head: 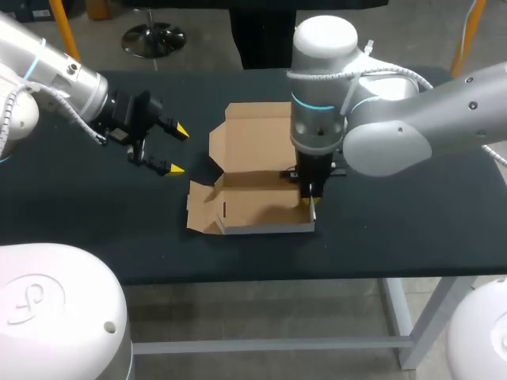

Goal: Assemble the packaging by folding the flat box into shape, placing the metal phone stand inside, and closing the box properly

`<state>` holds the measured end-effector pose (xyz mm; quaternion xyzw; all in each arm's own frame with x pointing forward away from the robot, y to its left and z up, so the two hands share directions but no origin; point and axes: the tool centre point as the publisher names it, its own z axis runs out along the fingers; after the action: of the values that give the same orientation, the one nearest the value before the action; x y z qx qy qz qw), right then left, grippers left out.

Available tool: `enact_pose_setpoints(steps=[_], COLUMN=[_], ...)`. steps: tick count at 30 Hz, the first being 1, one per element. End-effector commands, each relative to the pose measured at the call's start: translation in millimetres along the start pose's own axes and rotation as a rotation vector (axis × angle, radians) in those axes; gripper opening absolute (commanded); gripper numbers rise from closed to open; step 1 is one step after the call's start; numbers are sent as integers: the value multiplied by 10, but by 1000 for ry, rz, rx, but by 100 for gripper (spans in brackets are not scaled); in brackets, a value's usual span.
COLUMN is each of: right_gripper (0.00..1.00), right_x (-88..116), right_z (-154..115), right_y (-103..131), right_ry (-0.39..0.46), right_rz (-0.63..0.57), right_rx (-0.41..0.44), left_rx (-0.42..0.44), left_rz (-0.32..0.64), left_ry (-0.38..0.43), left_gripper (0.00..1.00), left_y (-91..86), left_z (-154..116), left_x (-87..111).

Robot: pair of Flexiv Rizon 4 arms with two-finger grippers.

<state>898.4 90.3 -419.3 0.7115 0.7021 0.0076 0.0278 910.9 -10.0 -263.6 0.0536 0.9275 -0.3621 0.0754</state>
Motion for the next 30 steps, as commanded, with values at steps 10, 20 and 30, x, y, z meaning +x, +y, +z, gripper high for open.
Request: enact_pose_setpoints(steps=[10,20,30], right_gripper=[0,0,0], right_x=[-8,-8,-8], right_z=[-2,-2,-2], right_y=[2,2,2], right_ry=[1,1,1], right_rz=[-1,-1,-1], right_rx=[2,2,2], left_rx=[-3,-3,-95], left_rz=[-1,-1,-684], left_ry=[4,4,-189], left_gripper=[100,100,100], left_y=[-5,-5,77], left_z=[-9,-9,-2], left_x=[-4,-4,1])
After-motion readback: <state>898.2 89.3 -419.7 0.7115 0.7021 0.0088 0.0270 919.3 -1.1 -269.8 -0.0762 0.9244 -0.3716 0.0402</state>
